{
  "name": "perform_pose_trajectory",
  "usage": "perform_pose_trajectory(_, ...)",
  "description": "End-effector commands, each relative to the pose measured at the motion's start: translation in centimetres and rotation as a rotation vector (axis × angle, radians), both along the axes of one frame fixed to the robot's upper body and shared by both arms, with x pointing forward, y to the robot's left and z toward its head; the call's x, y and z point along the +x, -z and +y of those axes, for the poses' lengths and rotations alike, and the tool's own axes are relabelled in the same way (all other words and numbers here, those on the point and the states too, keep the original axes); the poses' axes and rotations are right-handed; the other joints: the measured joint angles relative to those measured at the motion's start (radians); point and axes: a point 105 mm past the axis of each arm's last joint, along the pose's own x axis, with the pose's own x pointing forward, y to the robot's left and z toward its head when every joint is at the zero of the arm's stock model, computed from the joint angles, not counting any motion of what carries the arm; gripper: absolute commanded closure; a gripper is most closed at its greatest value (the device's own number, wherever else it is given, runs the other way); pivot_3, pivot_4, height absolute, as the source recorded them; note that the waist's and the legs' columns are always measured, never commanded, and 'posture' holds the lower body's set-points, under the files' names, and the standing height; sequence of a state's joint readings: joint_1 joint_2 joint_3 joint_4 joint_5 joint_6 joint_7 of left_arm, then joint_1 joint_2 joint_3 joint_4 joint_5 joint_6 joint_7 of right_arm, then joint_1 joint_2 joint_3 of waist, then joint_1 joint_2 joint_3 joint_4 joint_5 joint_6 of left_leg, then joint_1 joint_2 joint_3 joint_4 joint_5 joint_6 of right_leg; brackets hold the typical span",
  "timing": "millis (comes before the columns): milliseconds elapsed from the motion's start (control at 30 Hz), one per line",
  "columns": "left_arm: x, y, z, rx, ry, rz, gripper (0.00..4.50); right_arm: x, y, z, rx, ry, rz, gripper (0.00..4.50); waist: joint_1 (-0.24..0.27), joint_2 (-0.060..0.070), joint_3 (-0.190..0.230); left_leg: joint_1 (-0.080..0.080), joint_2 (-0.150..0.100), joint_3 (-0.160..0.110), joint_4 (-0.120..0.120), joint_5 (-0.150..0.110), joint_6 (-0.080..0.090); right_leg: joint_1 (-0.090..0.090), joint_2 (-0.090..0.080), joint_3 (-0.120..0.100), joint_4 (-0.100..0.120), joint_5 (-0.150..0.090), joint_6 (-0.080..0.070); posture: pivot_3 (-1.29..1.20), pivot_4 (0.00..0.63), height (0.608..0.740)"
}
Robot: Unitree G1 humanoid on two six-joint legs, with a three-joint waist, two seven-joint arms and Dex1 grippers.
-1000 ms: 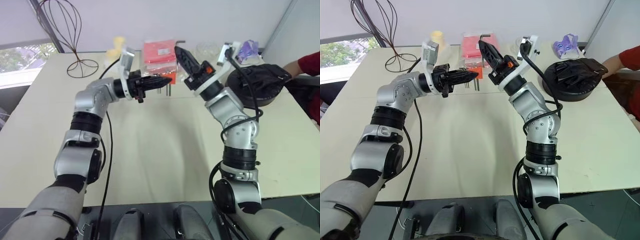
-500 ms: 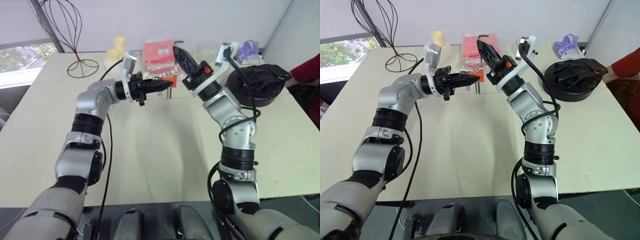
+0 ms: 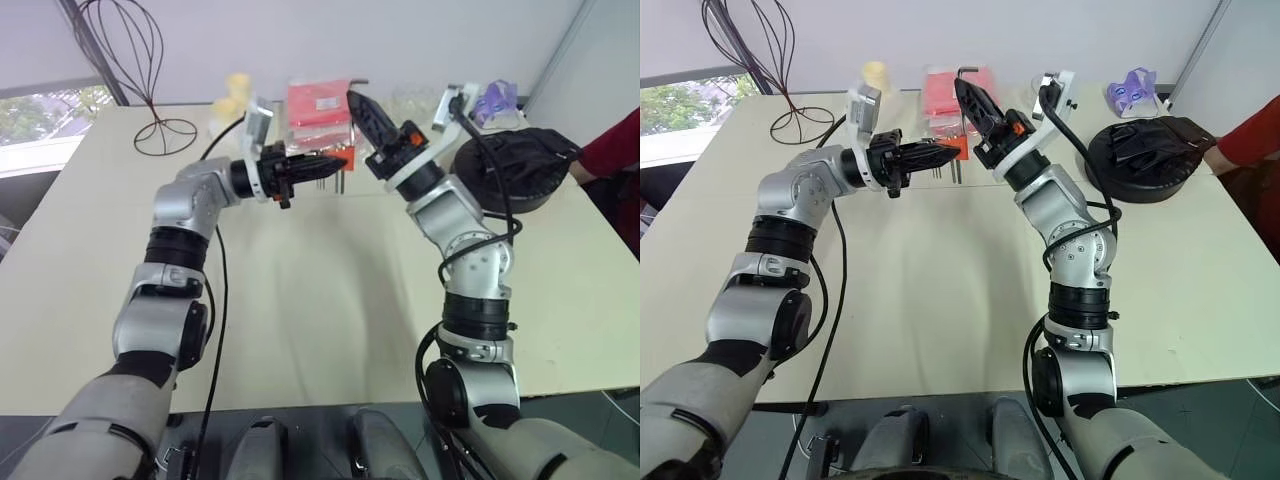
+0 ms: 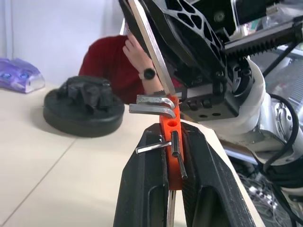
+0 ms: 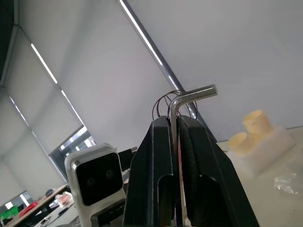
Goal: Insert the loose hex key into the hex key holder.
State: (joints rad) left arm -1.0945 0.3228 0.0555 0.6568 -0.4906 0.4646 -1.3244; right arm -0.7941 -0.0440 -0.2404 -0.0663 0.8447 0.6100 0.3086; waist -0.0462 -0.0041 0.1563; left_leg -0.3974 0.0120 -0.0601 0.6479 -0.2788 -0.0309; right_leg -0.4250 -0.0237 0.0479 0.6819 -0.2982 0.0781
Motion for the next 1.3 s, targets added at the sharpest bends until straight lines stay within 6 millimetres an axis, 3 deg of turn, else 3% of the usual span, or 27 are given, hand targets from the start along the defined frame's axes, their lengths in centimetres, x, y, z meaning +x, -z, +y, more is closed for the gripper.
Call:
perform_pose_trajectory(33,-0.3,-2.2,0.1,-0.046,0.008,-0.057,4.50,-0.4,-0.9,-0.1,0.014,-0.004,-0.044,4.44,0.000,0.000,0.000,0.000,0.000,0.000,0.000,0.000,0.000,0.000,0.000,0.000,0.000,0.000,0.000,0.00,0.150,0.740)
perform_pose_trajectory(367,-0.9,-2.8,-0.3,-0.062,0.035,-0.066,4.50,0.0,0.2,-0.4,0.002,0.008,-0.019,4.44,-0.001,0.000,0.000,0.000,0.000,0.000,0.000,0.000,0.000,0.000,0.000,0.000,0.000,0.000,0.000,0.00,0.150,0.740)
perform_pose_trajectory(767,-0.2,-4.4,0.5,-0.172,0.005,0.000,4.50,0.1,1.1,-0.5,-0.048,0.034,-0.049,4.44,-0.001,0.000,0.000,0.000,0.000,0.000,0.000,0.000,0.000,0.000,0.000,0.000,0.000,0.000,0.000,0.00,0.150,0.740)
perform_pose_trajectory(1300,-0.8,-3.3,-0.4,-0.066,0.011,-0.088,4.50,-0.3,2.0,0.1,-0.176,-0.046,-0.082,4.44,0.001,0.000,0.000,0.000,0.000,0.000,0.000,0.000,0.000,0.000,0.000,0.000,0.000,0.000,0.000,0.00,0.150,0.740)
